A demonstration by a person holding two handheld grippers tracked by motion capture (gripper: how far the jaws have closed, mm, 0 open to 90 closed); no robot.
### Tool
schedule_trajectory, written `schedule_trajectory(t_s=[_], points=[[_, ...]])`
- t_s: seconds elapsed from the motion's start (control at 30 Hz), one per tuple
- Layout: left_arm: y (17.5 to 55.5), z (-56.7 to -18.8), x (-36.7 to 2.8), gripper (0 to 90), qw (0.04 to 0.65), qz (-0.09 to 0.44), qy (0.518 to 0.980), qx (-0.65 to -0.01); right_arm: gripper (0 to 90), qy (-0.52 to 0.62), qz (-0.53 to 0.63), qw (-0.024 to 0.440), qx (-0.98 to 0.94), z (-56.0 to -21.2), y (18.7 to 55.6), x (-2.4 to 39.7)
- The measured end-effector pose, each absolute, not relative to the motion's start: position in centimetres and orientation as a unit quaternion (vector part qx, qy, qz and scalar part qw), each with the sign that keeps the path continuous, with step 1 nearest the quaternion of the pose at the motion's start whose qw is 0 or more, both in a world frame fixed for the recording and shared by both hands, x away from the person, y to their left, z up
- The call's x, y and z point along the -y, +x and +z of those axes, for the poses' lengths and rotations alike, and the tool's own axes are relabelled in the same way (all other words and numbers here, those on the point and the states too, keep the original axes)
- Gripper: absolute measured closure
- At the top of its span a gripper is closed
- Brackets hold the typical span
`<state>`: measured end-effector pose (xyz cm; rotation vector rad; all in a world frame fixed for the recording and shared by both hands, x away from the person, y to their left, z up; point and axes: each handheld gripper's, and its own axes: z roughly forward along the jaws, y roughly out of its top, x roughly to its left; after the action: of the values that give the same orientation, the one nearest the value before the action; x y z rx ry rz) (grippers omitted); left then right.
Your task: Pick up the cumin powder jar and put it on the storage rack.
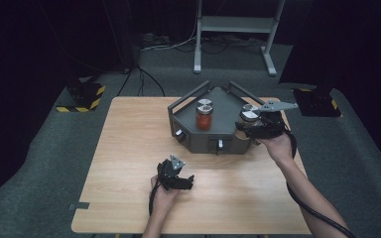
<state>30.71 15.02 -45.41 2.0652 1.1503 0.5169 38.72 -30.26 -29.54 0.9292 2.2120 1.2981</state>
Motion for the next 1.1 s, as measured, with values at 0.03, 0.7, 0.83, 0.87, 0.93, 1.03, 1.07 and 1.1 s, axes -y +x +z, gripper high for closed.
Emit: schedule_trajectory(t_s=[0.03,0.7,0.83,0.87,0.93,1.03,1.07,1.1], points=[[30.7,-45.4,-15.0,7.8,0.353,0.2,0.798,-0.445,31.5,0.334,0.466,0.206,-0.793,-29.6,38.9,30.1],[30.7,-45.4,-15.0,7.9,0.353,0.2,0.798,-0.445,31.5,0.367,0.442,0.229,-0.786,-30.1,41.5,27.2],[30.7,-45.4,-15.0,7.9,0.353,0.2,0.798,-0.445,31.5,0.373,0.439,0.229,-0.785,-30.4,41.8,27.1],[30.7,-45.4,-15.0,7.9,0.353,0.2,0.798,-0.445,31.5,0.373,0.439,0.229,-0.785,-30.5,41.8,27.0],[30.7,-45.4,-15.0,8.0,0.353,0.2,0.798,-0.445,31.5,0.375,0.438,0.229,-0.784,-30.6,41.9,27.0],[30.7,-45.4,-15.0,8.0,0.353,0.2,0.798,-0.445,31.5,0.378,0.436,0.229,-0.784,-30.7,42.0,27.0],[30.7,-45.4,-15.0,8.0,0.353,0.2,0.798,-0.445,31.5,0.379,0.436,0.229,-0.783,-30.7,42.0,27.0],[30.7,-45.4,-15.0,8.0,0.353,0.2,0.798,-0.445,31.5,0.38,0.435,0.23,-0.783,-30.8,42.0,27.0]])
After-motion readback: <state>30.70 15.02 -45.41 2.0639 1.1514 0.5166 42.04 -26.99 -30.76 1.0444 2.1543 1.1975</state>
